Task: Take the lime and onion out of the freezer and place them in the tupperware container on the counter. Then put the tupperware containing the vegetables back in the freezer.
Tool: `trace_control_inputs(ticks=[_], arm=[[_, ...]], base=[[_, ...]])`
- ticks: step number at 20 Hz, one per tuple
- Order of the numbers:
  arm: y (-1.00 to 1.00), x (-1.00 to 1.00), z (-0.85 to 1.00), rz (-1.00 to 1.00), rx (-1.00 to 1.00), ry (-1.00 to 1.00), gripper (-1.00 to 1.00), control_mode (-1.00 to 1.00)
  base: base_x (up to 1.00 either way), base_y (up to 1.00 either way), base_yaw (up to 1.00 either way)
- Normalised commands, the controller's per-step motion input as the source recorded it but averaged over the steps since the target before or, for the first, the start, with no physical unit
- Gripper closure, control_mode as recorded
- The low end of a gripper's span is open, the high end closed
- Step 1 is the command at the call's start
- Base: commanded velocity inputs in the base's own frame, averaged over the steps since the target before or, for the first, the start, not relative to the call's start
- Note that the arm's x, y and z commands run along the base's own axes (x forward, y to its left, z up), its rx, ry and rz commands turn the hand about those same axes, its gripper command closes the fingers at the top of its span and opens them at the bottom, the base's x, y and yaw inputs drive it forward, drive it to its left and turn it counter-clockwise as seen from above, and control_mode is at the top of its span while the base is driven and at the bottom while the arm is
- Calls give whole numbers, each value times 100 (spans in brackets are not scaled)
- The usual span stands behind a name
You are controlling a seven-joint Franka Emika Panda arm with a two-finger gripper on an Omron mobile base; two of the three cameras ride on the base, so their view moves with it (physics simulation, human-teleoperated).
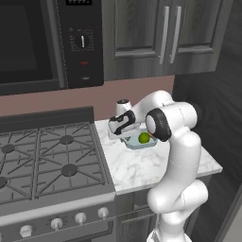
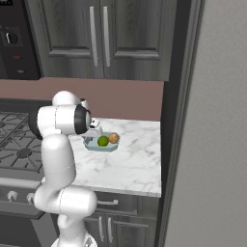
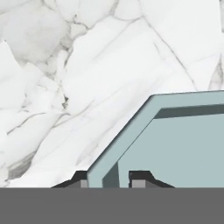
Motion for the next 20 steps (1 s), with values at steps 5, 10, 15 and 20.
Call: trace_control_inputs(ticks=[5, 10, 15, 20], arm=[[0, -3, 0, 0, -1, -1, 100, -100], [0, 0, -7, 0, -8, -2, 100, -100], [0, -29, 8, 4, 0, -10, 100, -100], [0, -48, 46, 2, 0, -8, 100, -100]], base=[[0, 0, 0], [0, 0, 0], [0, 0, 0], [0, 0, 0]])
